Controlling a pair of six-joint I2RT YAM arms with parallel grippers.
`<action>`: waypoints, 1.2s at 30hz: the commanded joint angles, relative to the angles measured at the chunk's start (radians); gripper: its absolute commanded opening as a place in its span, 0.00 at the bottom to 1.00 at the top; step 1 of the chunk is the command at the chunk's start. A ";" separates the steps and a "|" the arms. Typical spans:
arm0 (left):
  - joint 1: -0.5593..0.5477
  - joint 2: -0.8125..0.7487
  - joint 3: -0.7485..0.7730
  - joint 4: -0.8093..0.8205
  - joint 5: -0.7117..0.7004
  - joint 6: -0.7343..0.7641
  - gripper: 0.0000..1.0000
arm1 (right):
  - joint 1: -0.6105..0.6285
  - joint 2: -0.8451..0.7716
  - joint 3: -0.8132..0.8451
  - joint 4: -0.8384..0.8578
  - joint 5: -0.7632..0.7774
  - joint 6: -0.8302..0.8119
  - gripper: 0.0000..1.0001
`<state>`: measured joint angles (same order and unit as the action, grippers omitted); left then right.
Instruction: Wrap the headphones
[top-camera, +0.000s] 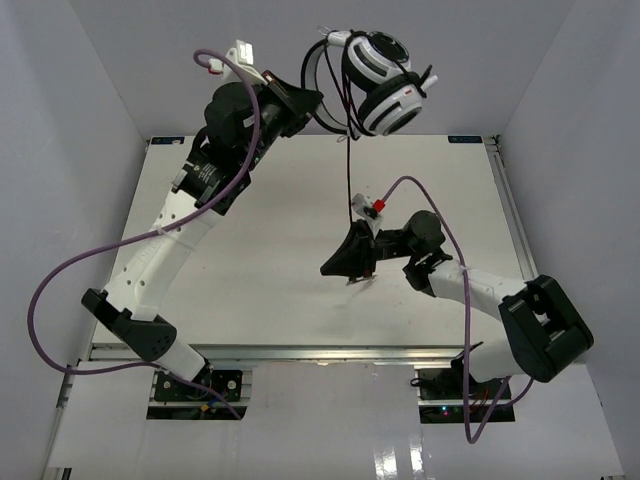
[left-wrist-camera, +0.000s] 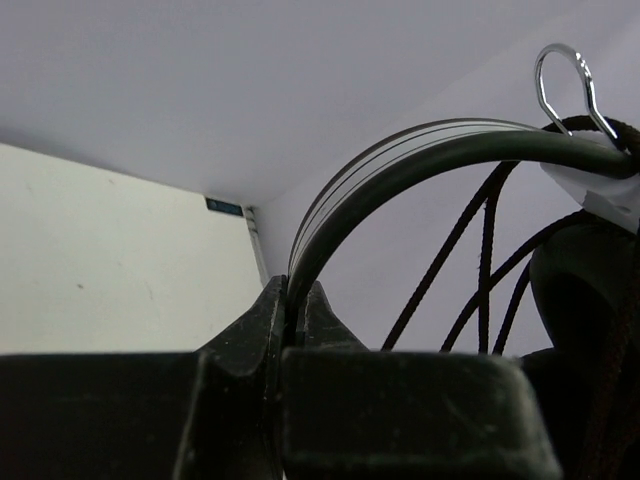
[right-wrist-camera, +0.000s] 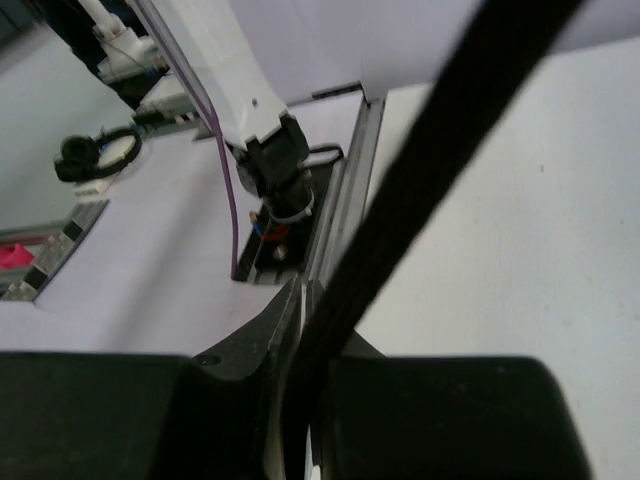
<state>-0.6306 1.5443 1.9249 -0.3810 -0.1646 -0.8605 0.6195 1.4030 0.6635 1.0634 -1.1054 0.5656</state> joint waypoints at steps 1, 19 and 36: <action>0.053 -0.123 -0.022 0.068 -0.384 0.062 0.00 | 0.001 -0.130 -0.008 -0.345 0.037 -0.330 0.08; 0.094 0.047 -0.436 0.137 -0.438 0.939 0.00 | 0.132 -0.213 0.672 -1.492 1.208 -1.359 0.08; 0.046 -0.400 -0.697 0.108 0.320 0.640 0.00 | -0.242 -0.059 0.537 -1.186 0.537 -1.154 0.08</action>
<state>-0.5817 1.2011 1.1799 -0.3400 -0.1160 -0.0362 0.4593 1.3761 1.2895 -0.2651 -0.1653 -0.7152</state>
